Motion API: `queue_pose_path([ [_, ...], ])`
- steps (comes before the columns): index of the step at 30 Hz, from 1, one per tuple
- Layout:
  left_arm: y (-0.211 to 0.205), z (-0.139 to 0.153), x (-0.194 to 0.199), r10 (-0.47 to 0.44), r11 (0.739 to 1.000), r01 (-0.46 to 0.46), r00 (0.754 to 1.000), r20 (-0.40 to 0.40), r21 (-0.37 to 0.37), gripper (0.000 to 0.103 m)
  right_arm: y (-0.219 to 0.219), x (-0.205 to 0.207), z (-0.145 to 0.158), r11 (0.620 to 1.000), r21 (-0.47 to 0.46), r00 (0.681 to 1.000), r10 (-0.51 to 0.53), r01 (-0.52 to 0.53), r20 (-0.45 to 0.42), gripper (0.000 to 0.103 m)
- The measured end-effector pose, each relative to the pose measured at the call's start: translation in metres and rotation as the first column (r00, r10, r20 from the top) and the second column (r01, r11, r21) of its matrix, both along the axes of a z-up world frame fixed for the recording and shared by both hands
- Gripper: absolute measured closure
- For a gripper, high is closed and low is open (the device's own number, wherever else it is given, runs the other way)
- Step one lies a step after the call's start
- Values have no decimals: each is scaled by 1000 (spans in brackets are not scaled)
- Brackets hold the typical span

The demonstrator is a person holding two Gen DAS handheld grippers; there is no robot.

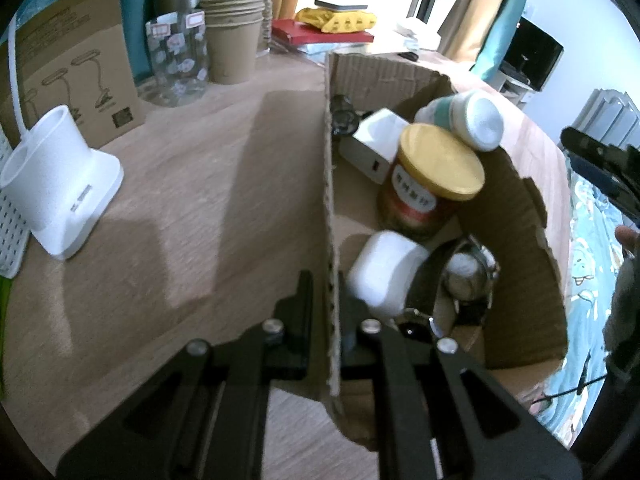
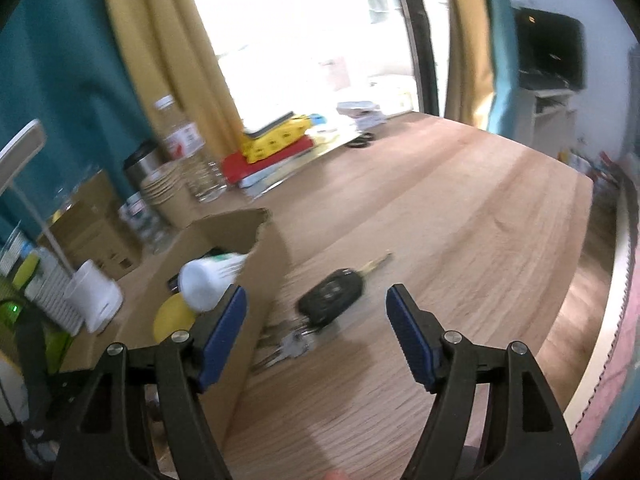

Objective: Organize rigid objects
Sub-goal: 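Move the right gripper back toward the black car key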

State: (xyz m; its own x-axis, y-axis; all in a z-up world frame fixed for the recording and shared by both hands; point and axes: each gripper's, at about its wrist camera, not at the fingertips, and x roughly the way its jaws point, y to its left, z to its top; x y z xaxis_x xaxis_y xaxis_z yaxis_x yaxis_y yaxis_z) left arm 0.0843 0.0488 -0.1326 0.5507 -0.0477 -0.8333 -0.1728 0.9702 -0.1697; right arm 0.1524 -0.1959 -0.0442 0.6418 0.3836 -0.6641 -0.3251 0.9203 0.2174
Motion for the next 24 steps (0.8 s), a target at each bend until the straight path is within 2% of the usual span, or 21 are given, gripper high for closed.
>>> queue_pose_path([
  [7,0,-1,1,-2,1000,2,1000,1,-7,94,-2,15,-9,999,-24,999,-33,33,-22,27],
  [24,-2,-1,0,-7,1000,7,1000,5,-14,95,31,43,-37,997,-76,996,-34,28,-87,28],
])
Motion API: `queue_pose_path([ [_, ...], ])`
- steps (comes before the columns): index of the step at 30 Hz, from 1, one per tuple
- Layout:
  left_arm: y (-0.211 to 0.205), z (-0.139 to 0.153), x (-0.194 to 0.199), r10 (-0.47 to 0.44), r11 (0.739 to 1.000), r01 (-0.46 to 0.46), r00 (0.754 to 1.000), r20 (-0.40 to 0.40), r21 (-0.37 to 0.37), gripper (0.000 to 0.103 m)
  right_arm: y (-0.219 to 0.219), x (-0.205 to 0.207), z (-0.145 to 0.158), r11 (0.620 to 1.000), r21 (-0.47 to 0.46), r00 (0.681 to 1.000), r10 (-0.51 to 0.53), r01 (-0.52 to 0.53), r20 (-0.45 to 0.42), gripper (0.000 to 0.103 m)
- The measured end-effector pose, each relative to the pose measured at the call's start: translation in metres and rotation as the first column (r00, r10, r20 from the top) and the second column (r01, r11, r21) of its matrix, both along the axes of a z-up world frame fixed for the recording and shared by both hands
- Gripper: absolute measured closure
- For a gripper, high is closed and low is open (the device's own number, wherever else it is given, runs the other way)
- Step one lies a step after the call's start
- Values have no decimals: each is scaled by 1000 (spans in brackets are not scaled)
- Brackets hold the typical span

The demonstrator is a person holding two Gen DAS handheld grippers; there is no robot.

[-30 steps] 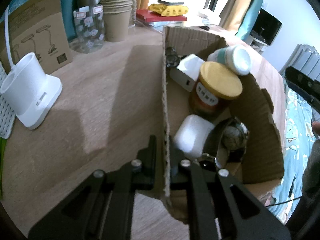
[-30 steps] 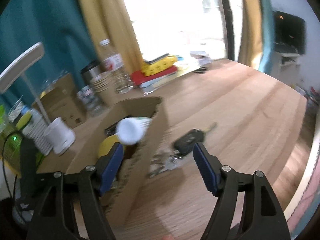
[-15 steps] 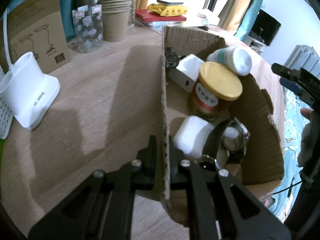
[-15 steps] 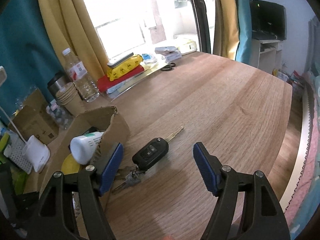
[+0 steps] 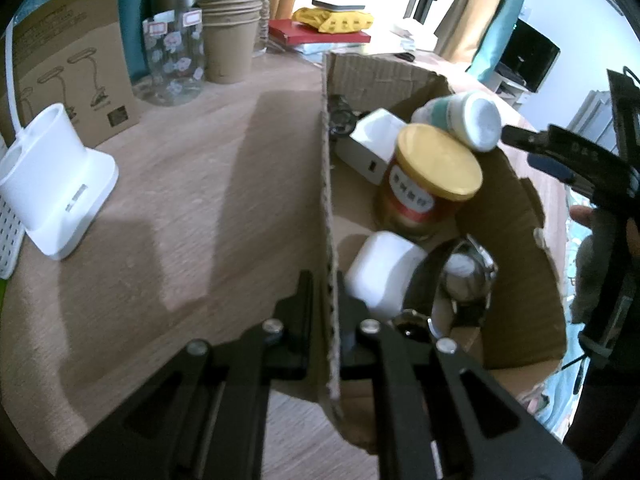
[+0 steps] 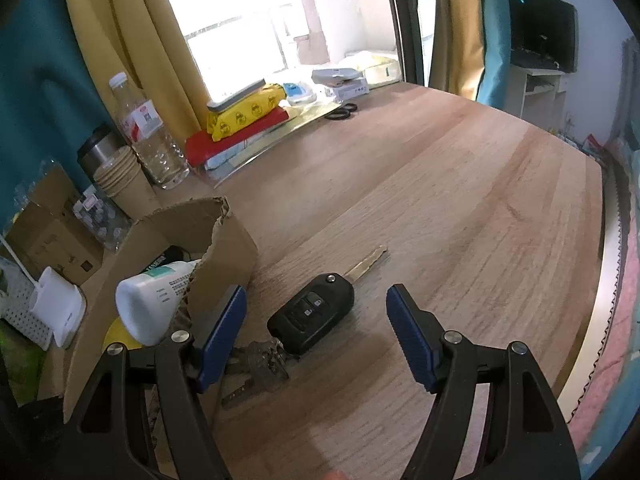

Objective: Organize rigid objects
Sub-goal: 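Move the right gripper back toward the black car key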

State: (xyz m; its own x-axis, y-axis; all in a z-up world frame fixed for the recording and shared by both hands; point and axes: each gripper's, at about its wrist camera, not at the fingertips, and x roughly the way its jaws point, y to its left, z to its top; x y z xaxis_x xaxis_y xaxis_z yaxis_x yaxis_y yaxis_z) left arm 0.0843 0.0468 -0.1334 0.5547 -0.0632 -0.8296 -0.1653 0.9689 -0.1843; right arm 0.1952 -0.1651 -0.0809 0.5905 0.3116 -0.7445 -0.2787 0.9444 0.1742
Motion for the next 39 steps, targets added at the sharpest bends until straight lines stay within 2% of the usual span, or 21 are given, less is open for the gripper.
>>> queue_pose_path([
  [9,0,0,0,0,1000,0,1000,0,-3,95,10,11,-17,999,-33,999,-3,2,-36,28],
  [24,0,0,0,0,1000,0,1000,1,-6,95,18,16,-31,995,-98,999,3,-8,-43,28],
  [33,0,-1,0,0,1000,0,1000,2,-7,95,21,17,-39,993,-118,999,7,-13,-48,32],
  [39,0,-1,0,0,1000,0,1000,2,-8,95,24,16,-43,992,-124,998,20,-26,-52,41],
])
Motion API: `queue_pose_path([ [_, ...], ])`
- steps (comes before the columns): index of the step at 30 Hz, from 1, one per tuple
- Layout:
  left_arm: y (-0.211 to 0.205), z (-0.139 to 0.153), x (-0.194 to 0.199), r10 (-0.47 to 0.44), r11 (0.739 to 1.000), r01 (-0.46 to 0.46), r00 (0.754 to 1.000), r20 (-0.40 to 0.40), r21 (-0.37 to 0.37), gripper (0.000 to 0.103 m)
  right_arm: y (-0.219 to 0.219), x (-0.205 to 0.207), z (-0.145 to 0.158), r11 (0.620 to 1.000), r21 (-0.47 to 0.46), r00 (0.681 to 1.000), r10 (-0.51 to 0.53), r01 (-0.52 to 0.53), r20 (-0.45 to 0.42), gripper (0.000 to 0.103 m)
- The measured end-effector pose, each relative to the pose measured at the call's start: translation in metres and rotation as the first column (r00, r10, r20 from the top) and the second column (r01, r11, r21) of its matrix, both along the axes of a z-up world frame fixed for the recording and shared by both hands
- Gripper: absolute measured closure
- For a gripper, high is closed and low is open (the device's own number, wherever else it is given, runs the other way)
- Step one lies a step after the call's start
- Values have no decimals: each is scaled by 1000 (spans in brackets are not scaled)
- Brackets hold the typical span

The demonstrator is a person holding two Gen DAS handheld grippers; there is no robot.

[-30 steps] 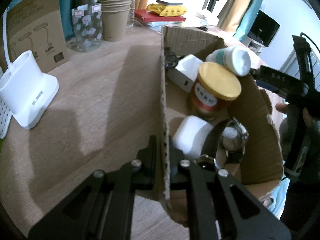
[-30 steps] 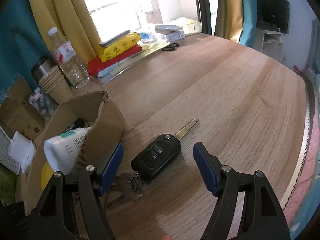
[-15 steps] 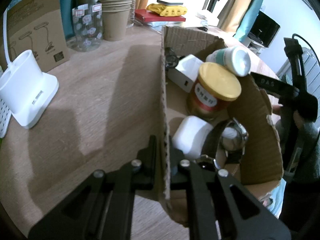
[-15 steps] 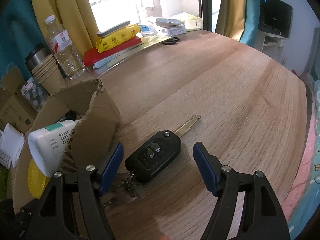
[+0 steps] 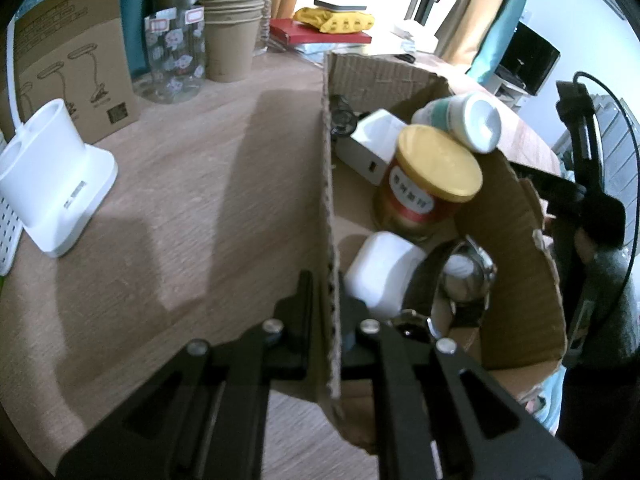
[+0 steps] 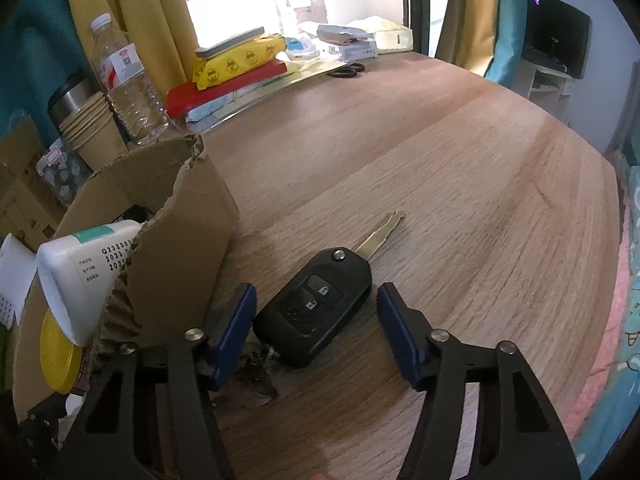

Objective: Organize rigid objects
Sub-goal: 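Move the right gripper back toward the black car key, then grasp the black car key with the right gripper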

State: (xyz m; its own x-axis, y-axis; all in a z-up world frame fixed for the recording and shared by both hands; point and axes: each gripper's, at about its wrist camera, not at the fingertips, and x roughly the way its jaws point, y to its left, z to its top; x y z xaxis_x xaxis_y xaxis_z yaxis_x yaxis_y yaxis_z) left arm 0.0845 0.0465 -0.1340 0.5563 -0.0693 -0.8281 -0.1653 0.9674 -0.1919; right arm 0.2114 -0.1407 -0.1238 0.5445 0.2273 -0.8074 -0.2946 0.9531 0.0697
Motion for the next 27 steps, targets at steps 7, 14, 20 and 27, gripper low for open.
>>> queue_pose_path([
  [7,0,0,0,0,1000,0,1000,0,0,95,1,-1,0,1000,-2,1000,13,-13,3,60],
  [14,1,0,0,2,1000,-2,1000,2,-1,95,2,-5,1,998,2,998,57,-57,14,65],
  [20,1,0,0,2,1000,-2,1000,2,-1,95,-3,-7,5,998,28,998,61,-61,12,65],
  [27,2,0,0,3,1000,-3,1000,2,-2,95,-12,-13,15,996,66,999,51,-52,19,66],
])
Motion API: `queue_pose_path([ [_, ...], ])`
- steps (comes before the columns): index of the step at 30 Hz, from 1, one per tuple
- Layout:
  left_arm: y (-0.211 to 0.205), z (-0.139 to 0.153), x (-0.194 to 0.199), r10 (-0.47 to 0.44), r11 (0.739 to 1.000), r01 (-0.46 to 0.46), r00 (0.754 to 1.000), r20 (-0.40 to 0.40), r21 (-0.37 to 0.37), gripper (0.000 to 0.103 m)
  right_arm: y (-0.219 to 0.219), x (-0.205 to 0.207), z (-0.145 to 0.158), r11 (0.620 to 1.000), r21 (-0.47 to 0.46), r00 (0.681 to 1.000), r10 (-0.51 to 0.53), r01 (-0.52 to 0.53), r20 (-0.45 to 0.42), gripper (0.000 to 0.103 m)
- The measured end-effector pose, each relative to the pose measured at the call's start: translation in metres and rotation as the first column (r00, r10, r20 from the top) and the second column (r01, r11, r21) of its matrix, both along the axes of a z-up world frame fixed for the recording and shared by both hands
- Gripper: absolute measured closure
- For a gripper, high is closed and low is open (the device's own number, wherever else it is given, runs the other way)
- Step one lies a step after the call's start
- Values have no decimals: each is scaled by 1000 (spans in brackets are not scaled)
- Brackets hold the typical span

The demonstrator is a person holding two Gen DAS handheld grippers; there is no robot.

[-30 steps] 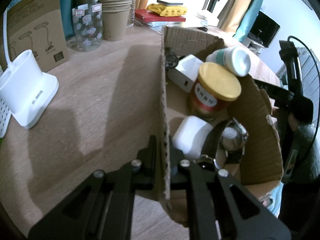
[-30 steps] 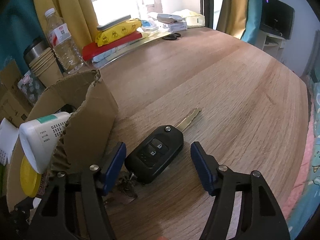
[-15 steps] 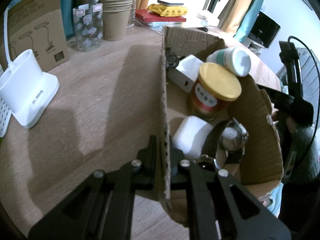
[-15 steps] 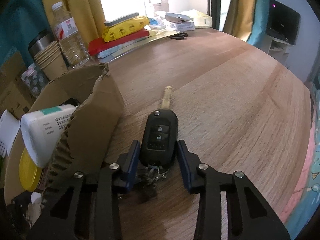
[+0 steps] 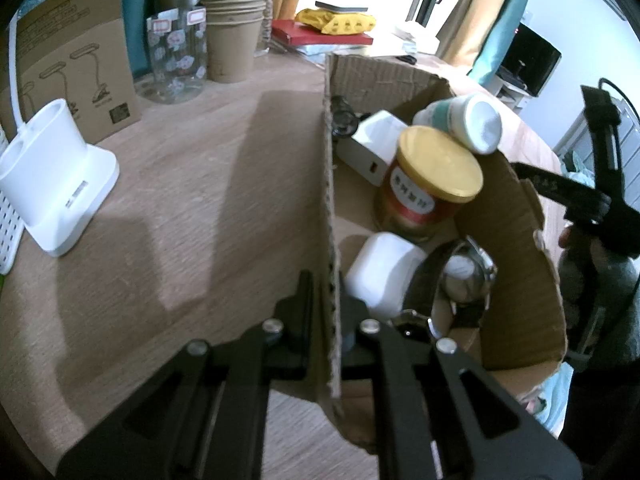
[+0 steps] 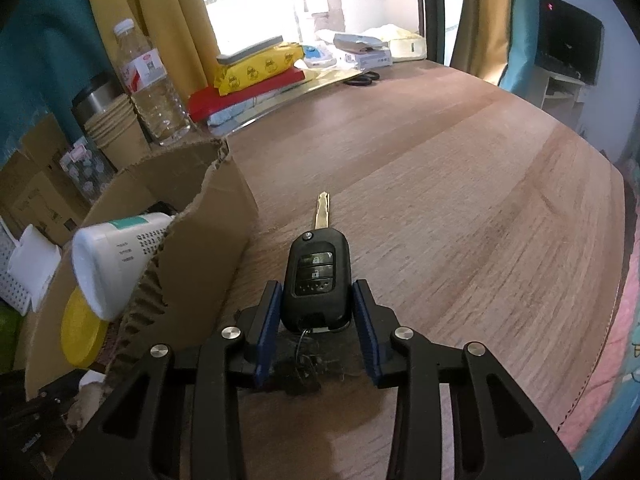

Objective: Organize rigid objects
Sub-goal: 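Grasp the black car key with the right gripper, then lift the car key and carry it over the box with the right gripper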

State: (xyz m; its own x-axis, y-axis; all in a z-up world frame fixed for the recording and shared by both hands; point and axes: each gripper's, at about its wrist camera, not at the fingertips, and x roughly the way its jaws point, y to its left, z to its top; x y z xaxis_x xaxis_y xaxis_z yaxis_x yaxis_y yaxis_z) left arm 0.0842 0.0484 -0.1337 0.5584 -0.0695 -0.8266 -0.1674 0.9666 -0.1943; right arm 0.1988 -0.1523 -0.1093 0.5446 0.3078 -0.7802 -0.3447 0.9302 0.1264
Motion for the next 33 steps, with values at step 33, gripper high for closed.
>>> queue_pose_path([
  [33,3,1,0,3,1000,-3,1000,4,-5,95,17,-68,133,982,112,968,128,-155,217,66],
])
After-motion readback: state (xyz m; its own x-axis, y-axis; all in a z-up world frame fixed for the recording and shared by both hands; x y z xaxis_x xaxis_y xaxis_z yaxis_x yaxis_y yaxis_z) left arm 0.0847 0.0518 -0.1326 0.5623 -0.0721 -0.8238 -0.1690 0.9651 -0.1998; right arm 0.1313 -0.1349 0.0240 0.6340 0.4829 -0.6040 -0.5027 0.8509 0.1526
